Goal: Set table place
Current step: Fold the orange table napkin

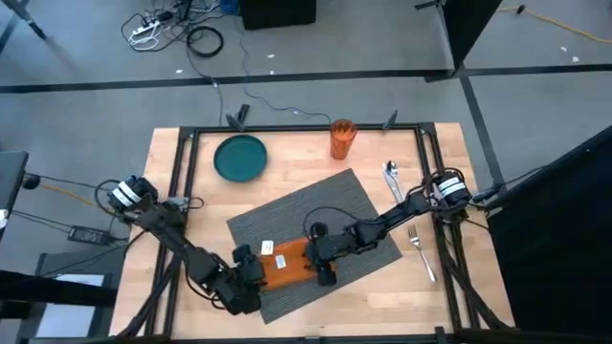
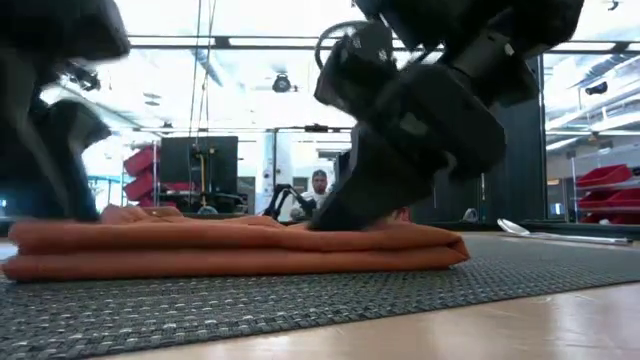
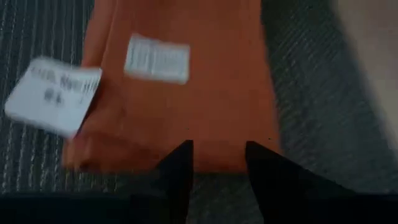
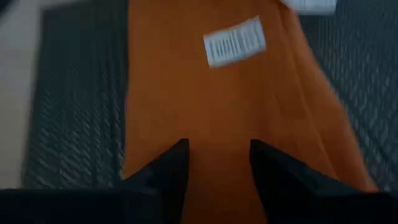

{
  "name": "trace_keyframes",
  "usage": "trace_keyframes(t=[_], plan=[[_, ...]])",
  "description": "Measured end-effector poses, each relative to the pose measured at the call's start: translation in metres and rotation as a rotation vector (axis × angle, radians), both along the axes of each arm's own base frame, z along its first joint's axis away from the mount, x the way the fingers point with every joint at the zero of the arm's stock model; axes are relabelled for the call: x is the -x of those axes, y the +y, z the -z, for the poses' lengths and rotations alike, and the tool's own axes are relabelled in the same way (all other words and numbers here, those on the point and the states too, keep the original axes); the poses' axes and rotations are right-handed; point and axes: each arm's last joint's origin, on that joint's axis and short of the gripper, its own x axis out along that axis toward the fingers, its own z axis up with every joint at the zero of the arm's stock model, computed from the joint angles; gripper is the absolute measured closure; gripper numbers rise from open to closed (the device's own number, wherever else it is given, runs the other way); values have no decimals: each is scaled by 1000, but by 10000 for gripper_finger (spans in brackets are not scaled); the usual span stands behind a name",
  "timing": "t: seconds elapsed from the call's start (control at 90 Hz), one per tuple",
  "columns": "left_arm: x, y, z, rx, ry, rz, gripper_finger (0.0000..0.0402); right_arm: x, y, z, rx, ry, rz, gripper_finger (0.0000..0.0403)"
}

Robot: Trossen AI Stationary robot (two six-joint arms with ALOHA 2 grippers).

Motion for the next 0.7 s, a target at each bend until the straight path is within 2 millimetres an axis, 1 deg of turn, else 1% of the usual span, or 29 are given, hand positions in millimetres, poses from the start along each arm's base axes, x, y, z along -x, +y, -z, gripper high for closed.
trace_keyframes(t=[0.067, 0.122, 0.178, 0.233, 0.289, 0.322, 0.422, 0.489, 0.544, 0.6, 0.7], plan=[[-5, -2, -17, -9, -68, 11, 270, 0, 1, -16, -28, -44, -18, 258], [-8, -1, -27, -59, -123, 10, 270, 1, 0, -27, -41, -69, -24, 258], [-12, -1, -34, -110, -173, 3, 270, 3, -1, -35, -42, -83, -23, 257], [-17, 5, -34, -158, -183, -7, 270, 2, -3, -38, -33, -97, -9, 257], [-22, 12, -29, -184, -165, -21, 270, 2, -7, -37, -8, -88, 19, 257], [-25, 15, -23, -192, -146, -31, 270, 1, -9, -32, 11, -76, 33, 257], [-28, 25, -3, -220, -72, -41, 270, -3, -16, -11, 44, -16, 54, 259], [-29, 28, 6, -194, -37, -42, 270, -4, -18, 5, 60, 35, 59, 260], [-27, 31, 16, -173, 12, -41, 270, -4, -21, 14, 79, 73, 71, 261], [-22, 34, 24, -159, 62, -53, 270, -2, -22, 16, 97, 101, 86, 261], [-12, 37, 31, -139, 117, -123, 270, 1, -24, 17, 119, 146, 111, 261]])
